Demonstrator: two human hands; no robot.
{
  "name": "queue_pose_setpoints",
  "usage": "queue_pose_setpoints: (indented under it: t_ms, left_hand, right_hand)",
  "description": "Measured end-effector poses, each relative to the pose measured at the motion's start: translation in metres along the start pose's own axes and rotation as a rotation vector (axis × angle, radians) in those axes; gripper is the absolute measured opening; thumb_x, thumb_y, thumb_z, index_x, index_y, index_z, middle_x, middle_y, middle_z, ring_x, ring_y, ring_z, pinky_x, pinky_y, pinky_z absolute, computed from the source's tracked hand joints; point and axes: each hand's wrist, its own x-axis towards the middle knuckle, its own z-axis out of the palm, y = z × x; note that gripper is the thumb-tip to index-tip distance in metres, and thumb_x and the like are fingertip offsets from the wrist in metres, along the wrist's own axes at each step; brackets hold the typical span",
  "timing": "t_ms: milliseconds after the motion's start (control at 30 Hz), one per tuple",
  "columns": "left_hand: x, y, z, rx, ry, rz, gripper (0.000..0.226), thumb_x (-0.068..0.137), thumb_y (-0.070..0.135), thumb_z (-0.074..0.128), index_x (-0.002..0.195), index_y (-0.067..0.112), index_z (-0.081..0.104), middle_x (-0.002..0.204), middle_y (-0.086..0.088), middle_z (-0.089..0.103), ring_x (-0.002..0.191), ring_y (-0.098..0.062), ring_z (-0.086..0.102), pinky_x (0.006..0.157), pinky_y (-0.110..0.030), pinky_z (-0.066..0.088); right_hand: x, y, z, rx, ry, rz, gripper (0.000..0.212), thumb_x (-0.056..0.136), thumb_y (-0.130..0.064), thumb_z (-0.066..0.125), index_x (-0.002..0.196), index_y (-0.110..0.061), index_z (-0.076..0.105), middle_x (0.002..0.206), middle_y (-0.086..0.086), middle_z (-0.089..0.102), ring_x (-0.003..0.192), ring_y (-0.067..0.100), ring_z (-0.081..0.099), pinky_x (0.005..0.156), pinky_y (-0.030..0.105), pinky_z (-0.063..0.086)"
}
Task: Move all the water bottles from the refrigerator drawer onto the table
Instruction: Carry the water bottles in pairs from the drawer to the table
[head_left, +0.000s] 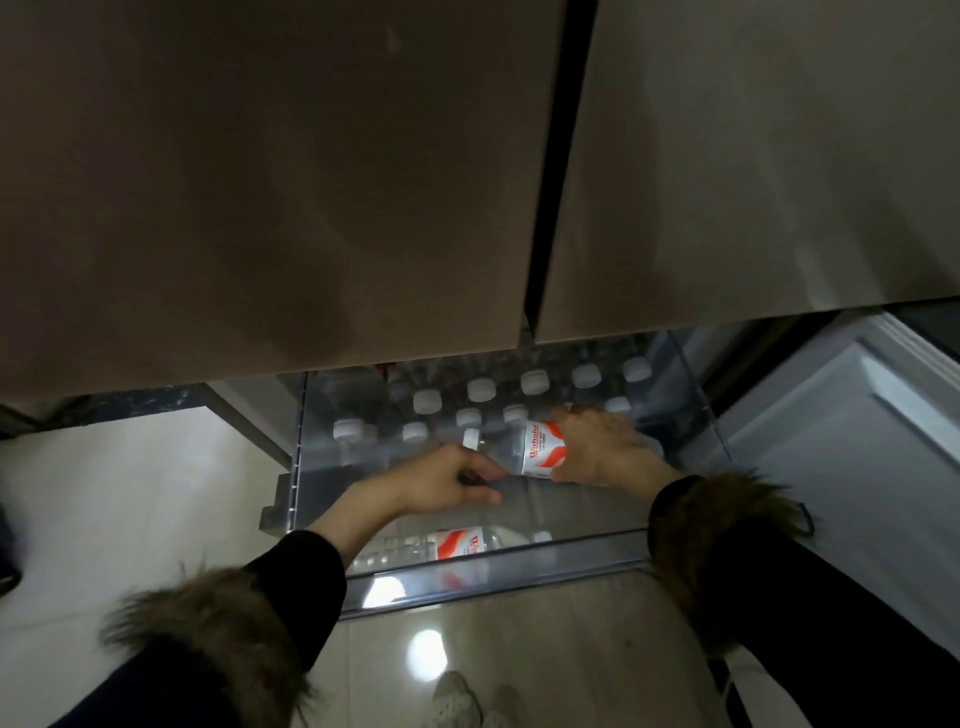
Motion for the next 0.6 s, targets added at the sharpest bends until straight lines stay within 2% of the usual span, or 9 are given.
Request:
queue_pose_setpoints:
  t_ms: [133,200,367,500,600]
  left_hand:
    - [0.024,0.021,0.017,-0.049,-0.149,-0.027,0.033,0.085,0.022,0.064,0.117,0.012,0.063,0.119,-0.003,0.064,0.099,-0.009,0.057,0.092,-0.021,0.044]
    - [0.035,0.027,0.026,-0.038,-0.207,-0.023,0.035,0.084,0.022,0.066,0.116,0.01,0.063,0.117,-0.006,0.065,0.094,-0.008,0.055,0.089,-0.021,0.042]
    - [0.051,0.031,0.043,0.117,-0.37,-0.004,0.035,0.086,0.015,0.061,0.121,0.014,0.061,0.121,-0.002,0.063,0.109,-0.017,0.058,0.098,-0.025,0.043]
    - [0.052,0.027,0.044,0.114,-0.355,0.022,0.032,0.083,0.009,0.061,0.115,0.012,0.064,0.115,-0.006,0.066,0.101,-0.018,0.06,0.097,-0.032,0.046]
    - [0.052,0.026,0.034,0.006,-0.248,-0.019,0.029,0.083,0.012,0.066,0.112,0.012,0.065,0.113,-0.007,0.066,0.104,-0.022,0.06,0.097,-0.033,0.047]
  right_hand:
    - [-0.005,0.013,0.001,0.048,0.036,0.038,0.08,0.071,-0.04,0.075,0.138,-0.024,0.033,0.137,0.005,0.047,0.122,0.025,0.047,0.1,0.039,0.039]
    - [-0.005,0.014,0.002,0.06,0.037,0.02,0.081,0.071,-0.038,0.075,0.138,-0.023,0.033,0.137,0.006,0.047,0.123,0.027,0.047,0.101,0.04,0.04]
    - [-0.003,0.018,0.002,0.066,0.03,0.017,0.083,0.07,-0.038,0.076,0.138,-0.02,0.033,0.136,0.008,0.047,0.123,0.028,0.046,0.099,0.039,0.039]
    - [-0.003,0.017,0.003,0.081,0.021,0.02,0.085,0.069,-0.038,0.077,0.14,-0.021,0.033,0.137,0.007,0.047,0.123,0.027,0.045,0.101,0.04,0.038]
    - [-0.003,0.017,0.002,0.084,0.022,0.023,0.084,0.07,-0.038,0.077,0.139,-0.021,0.033,0.137,0.007,0.047,0.124,0.027,0.045,0.102,0.04,0.038]
